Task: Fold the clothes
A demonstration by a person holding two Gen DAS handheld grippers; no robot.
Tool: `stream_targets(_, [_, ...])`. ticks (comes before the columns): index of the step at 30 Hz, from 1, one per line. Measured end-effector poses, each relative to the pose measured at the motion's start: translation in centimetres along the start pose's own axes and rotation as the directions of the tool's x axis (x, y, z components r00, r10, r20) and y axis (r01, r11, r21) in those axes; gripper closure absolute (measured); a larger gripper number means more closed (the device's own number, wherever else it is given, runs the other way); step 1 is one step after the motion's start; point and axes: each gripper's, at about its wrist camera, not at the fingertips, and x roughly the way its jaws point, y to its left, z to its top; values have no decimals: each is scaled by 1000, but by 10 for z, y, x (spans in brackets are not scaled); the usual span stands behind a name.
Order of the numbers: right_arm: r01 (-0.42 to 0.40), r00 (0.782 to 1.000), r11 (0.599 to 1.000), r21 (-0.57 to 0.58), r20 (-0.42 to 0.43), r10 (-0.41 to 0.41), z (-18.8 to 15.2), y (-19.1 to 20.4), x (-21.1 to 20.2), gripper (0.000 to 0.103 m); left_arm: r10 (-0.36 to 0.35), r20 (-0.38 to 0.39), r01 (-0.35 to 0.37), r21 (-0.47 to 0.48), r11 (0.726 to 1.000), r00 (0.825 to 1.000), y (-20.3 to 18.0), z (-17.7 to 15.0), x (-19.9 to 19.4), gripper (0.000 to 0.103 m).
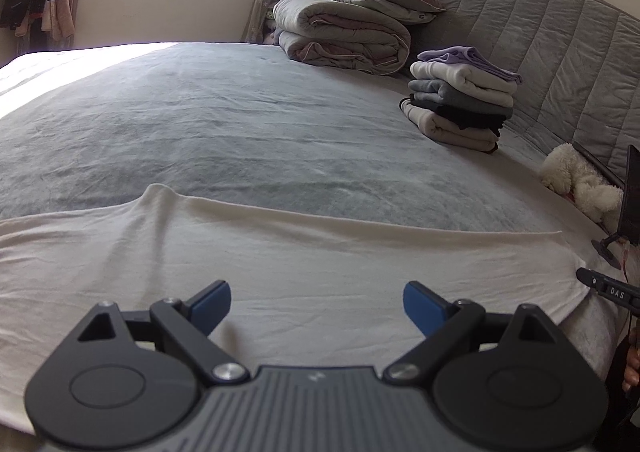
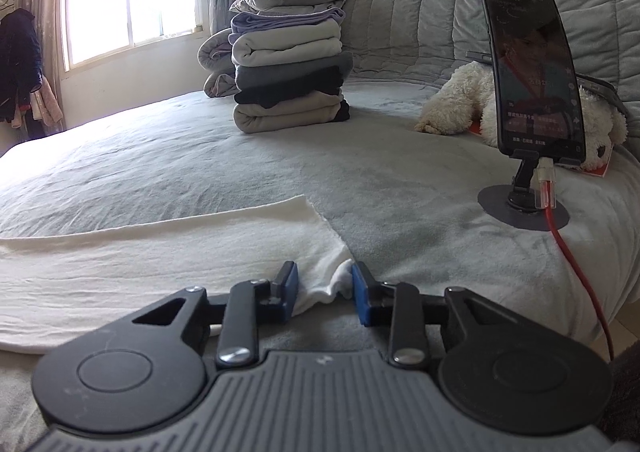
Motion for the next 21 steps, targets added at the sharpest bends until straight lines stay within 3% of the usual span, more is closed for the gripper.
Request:
stream_targets(2, [-23,1000,1000,16,-11,23,2,2,0,98,-32,-7,32,-13,999,999,-1,1,-1,11])
stream_targets(5, [-45,999,998,41,-15,45,7,5,-1,98,-92,-20,92,-21,996,996,-5,3,-1,20])
stream_targets(9, [-81,997,995,55,-8,82,14,14,-4,99,-200,-49,199,-24,980,979,-16,7,2,24])
stream_targets(15, [-165,986,986,35,3,165,22,38,-10,99,-396,-113,378,-148,914,911,-39,6,21,23])
stream_targets(21, [-278,960,960,-39,-21,278,22,74,-18,99,-501,-103,438,-358,825,859,-37,4,42,24])
